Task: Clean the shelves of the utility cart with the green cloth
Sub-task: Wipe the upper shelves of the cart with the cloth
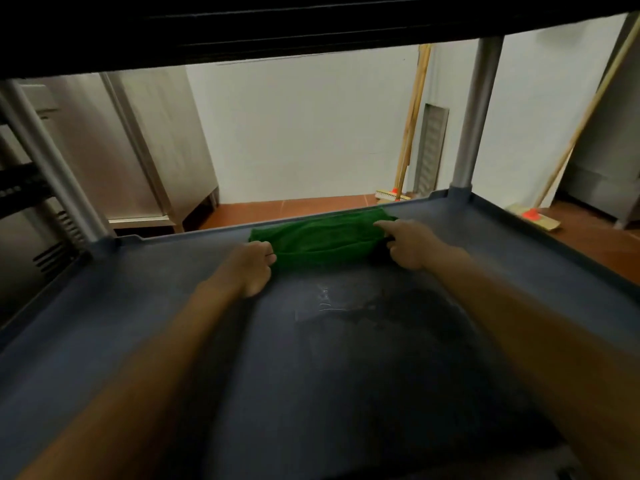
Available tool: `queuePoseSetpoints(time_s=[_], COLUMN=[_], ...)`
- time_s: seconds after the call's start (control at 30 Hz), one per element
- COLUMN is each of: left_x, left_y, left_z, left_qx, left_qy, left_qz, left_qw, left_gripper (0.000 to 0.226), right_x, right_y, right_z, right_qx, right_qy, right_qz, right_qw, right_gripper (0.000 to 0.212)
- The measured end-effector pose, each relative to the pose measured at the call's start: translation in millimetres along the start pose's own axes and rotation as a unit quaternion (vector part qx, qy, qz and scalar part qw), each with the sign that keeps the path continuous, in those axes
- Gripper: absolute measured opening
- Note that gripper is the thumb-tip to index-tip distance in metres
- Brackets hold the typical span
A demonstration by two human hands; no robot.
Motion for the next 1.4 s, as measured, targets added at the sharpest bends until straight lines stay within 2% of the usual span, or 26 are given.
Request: queuePoseSetpoints(time_s=[0.1,0.43,0.63,1.3,1.4], left_x=[9,39,53,104,117], left_y=[13,65,98,186,205], left_z=[-1,-6,-7,-19,-18], left_qx=[0.000,-0.022,-0.017,-0.013,0.008], left_qy=[-0.014,-0.027,-0.015,-0.014,0.001], left_qz=[0.004,-0.012,-0.010,0.024,0.029], left_qw=[1.000,0.999,1.000,1.000,1.000], left_gripper=[0.017,0.024,0.029,0.027,0.025], right_x=[1,4,8,20,28], right_y=[14,78,113,207,217], right_z=[-1,-7,-8,-26,-22], right_qx=[-0.023,-0.086,-0.083,-0.073,-0.060], right_qy=[-0.009,-0.016,0.008,-0.017,-0.030], right_qz=[0.017,0.033,0.017,-0.022,-0.028], right_qw=[1.000,0.996,0.996,0.997,0.997], right_gripper=[0.065,0.058,0.043,0.040,0.040])
Point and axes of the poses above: each hand's wrist, its own y-axis away from the middle knuckle, its own z-axis out of the palm, x = y × z, the point moved 6 cm from there along -y, towards the middle knuckle, and after that the axes turned 15 degrees about z, right-handed, at the moved point
